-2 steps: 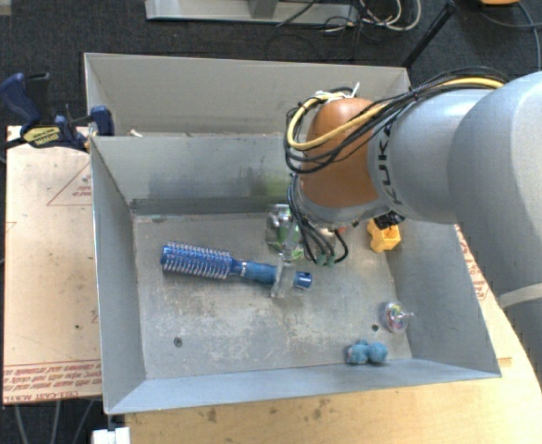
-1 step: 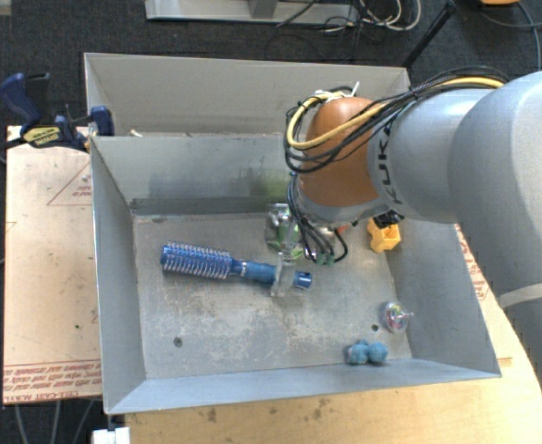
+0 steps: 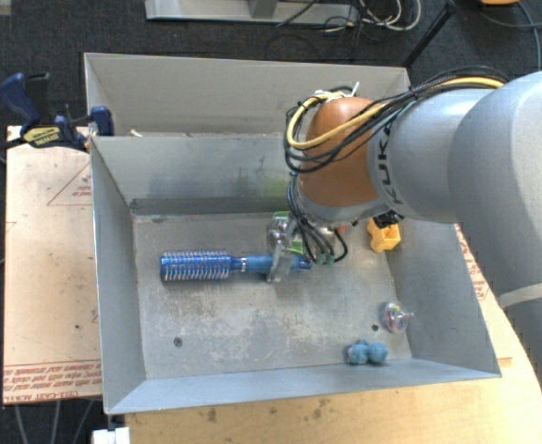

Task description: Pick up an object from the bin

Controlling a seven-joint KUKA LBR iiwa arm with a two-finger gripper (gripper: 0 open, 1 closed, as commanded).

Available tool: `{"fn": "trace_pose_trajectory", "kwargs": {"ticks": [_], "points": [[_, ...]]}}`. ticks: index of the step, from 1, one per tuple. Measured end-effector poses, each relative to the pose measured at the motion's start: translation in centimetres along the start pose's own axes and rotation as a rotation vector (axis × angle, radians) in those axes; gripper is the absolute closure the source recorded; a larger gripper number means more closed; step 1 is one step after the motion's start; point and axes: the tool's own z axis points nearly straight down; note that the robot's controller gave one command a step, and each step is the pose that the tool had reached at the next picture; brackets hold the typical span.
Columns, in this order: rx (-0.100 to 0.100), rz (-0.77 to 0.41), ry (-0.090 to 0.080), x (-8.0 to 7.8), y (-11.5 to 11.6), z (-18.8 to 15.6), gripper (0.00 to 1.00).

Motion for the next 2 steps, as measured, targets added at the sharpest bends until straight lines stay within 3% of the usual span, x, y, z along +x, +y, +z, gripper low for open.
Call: {"fn": "trace_pose_trajectory", "kwargs": {"ticks": [2], "points": [[0.003, -0.003, 0.001, -0.3, 0.1, -10.4, 1.0]]}}
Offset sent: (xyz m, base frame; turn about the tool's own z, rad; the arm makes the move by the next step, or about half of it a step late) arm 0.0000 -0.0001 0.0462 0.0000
